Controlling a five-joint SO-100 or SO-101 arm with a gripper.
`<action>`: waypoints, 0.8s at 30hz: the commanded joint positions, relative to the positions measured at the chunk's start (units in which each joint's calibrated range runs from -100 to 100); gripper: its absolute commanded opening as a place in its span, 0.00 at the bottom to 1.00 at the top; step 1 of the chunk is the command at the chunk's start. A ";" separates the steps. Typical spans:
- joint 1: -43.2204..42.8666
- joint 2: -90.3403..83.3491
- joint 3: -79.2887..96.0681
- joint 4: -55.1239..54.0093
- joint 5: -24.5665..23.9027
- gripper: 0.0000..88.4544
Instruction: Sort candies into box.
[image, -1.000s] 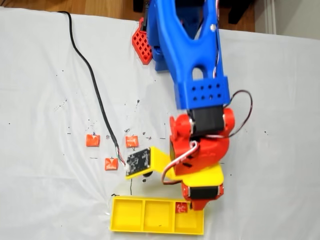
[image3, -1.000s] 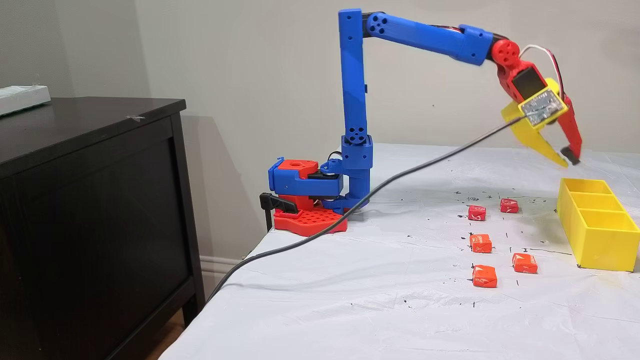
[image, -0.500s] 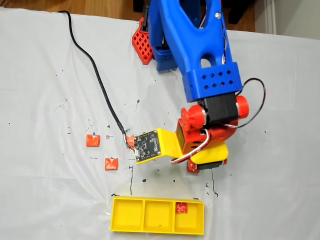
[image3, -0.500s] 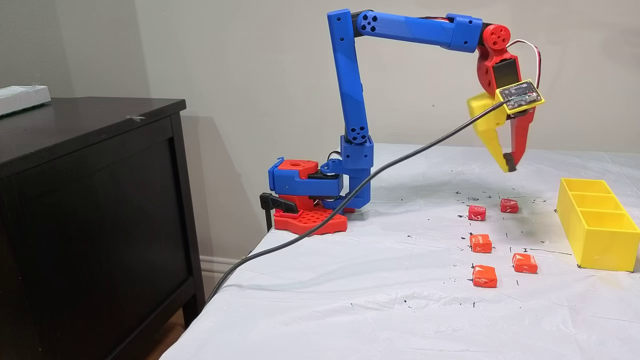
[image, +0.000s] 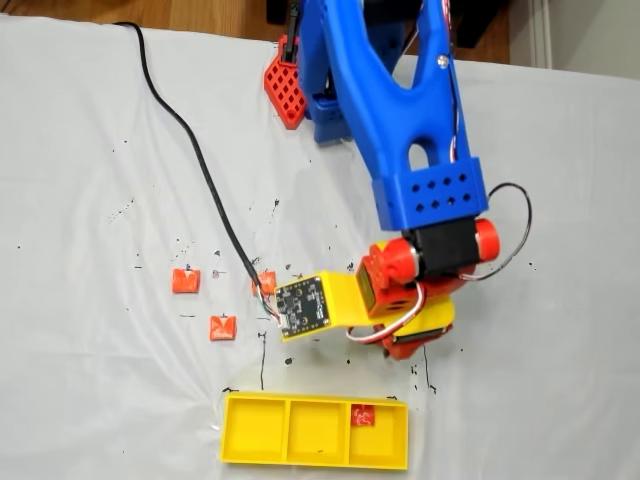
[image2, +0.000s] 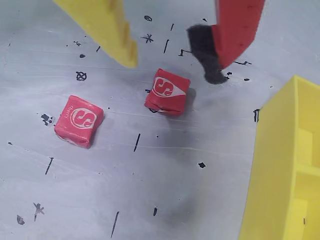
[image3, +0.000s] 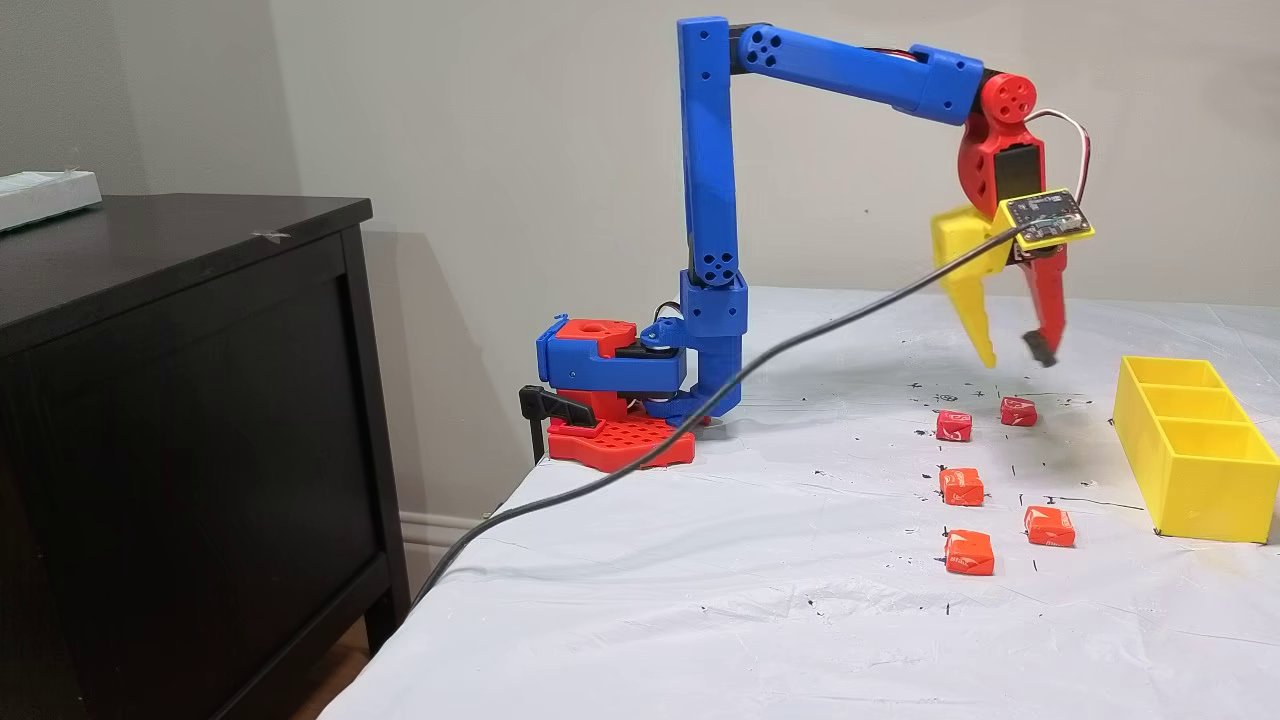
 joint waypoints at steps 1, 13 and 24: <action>-0.68 0.33 -5.07 -0.64 -0.05 0.24; -0.77 6.01 -5.98 -1.87 0.00 0.27; -1.59 8.39 -5.25 -4.08 -0.05 0.25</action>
